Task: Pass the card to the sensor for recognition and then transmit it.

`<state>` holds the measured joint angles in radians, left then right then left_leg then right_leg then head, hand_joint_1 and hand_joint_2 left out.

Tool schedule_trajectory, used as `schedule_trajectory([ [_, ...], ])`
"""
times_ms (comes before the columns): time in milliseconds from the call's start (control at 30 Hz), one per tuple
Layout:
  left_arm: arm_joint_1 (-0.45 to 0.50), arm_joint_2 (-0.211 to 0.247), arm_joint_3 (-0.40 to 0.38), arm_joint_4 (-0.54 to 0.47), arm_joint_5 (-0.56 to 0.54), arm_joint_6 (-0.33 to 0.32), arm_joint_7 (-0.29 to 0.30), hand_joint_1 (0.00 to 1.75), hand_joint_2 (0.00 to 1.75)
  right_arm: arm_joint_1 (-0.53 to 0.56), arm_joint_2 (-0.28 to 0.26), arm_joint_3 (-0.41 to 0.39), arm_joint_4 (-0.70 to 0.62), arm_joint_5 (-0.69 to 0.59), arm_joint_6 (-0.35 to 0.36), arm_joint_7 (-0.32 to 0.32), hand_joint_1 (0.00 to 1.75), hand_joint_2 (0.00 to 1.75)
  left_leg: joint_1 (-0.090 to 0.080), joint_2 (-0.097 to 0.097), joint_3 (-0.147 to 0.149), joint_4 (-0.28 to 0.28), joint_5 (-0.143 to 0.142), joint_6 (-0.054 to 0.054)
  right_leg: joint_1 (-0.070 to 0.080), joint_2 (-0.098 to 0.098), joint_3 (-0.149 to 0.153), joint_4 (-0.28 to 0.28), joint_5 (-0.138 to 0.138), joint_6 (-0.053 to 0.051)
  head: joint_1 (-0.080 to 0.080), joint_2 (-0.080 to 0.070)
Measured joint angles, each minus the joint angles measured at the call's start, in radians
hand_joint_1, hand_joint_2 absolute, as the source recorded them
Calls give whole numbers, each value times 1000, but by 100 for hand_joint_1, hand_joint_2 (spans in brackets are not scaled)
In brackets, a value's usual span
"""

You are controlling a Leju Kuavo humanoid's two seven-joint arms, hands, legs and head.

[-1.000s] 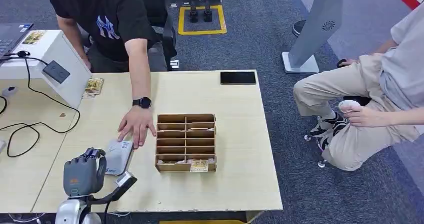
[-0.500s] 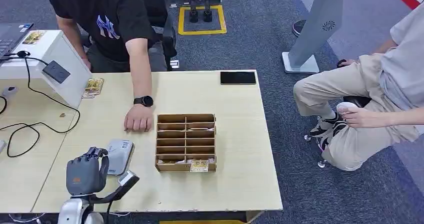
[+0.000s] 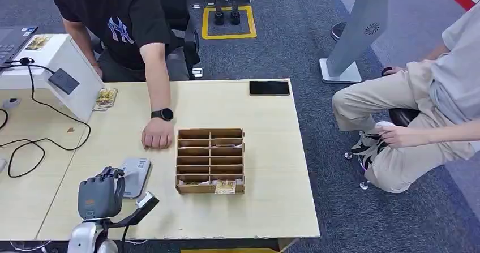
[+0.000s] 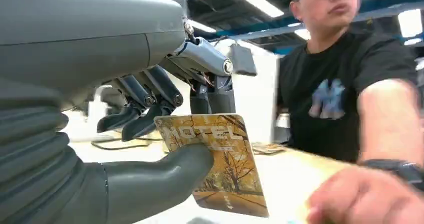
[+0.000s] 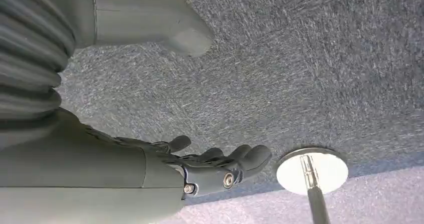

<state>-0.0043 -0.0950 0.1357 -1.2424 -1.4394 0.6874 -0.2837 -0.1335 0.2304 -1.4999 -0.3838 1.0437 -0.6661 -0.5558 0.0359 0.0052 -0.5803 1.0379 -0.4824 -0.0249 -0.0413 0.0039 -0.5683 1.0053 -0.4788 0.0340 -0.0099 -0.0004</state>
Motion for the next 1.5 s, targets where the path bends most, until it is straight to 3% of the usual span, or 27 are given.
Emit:
schedule_trajectory([
  [133, -12, 36, -72, 81, -24, 14, 79, 175, 175, 1, -2, 17, 4, -5, 0, 0, 0, 175, 0, 0, 0, 0, 0, 0, 0, 0, 0, 0, 0, 0, 0, 0],
  [267, -38, 76, -147, 171, -32, 16, 119, 175, 175, 2, -7, 29, 10, -21, 0, 1, 0, 175, -1, 0, 1, 0, 0, 0, 0, 0, 1, 0, 0, 0, 0, 0],
  [633, -84, 114, -221, 249, -32, 16, 130, 175, 175, 4, -15, 45, 17, -21, 0, 3, 0, 175, -1, 0, 4, -1, 1, 1, -1, -1, 6, 0, 0, 0, 0, 0],
  [967, -88, 129, -257, 277, -6, 16, 191, 175, 175, 8, -16, 64, 19, -22, 0, 11, 0, 175, -1, -1, 6, -1, 2, 2, -1, -1, 8, 0, 0, 1, 0, 0],
  [1067, -78, 127, -255, 254, 47, 18, 158, 175, 175, 9, -16, 69, 19, -33, 0, 16, 0, 175, -1, 0, 6, -1, 2, 2, -1, -1, 8, 0, 0, 1, 0, 0],
  [1100, -67, 119, -246, 234, 86, 19, 114, 175, 175, 9, -16, 69, 19, -35, 0, 18, 0, 175, -1, 0, 7, -1, 2, 2, -1, 0, 7, 0, 0, 1, 0, 0],
  [1167, -50, 73, -191, 185, 232, 20, -60, 175, 175, 13, -15, 69, 17, -32, 0, 21, 0, 175, -1, -1, 5, 0, 2, 3, -1, -1, 6, 0, 1, 1, 0, 0],
  [1233, -38, 19, -141, 134, 463, 19, -190, 175, 175, 13, -12, 68, 11, -29, 0, 22, 0, 175, -2, -2, 4, 0, 2, 3, -1, -3, 6, 0, 1, 1, 0, 0],
  [1267, -30, -5, -138, 102, 610, 10, -218, 175, 175, 13, -7, 68, 4, -25, 0, 22, 0, 175, -2, -2, 3, 0, 2, 3, -1, -2, 5, 0, 2, 2, 0, 0],
  [1367, -20, -61, -154, -24, 1029, -65, -228, 175, 175, 13, 8, 59, -20, -14, 0, 24, 0, 175, -2, -2, 1, 2, 2, 4, -1, -2, 3, -1, 2, 3, 0, 0],
  [1400, -20, -74, -164, -70, 1117, -90, -225, 175, 175, 13, 14, 56, -28, -10, 0, 24, 0, 175, -2, -2, 0, 2, 2, 4, -1, -2, 3, -1, 2, 4, 0, 0],
  [1500, -24, -97, -201, -176, 1220, -125, -211, 175, 175, 11, 27, 40, -45, 3, 0, 18, 0, 175, -2, -2, 0, 2, 2, 4, -1, -2, 3, -1, 2, 4, 0, 0],
])
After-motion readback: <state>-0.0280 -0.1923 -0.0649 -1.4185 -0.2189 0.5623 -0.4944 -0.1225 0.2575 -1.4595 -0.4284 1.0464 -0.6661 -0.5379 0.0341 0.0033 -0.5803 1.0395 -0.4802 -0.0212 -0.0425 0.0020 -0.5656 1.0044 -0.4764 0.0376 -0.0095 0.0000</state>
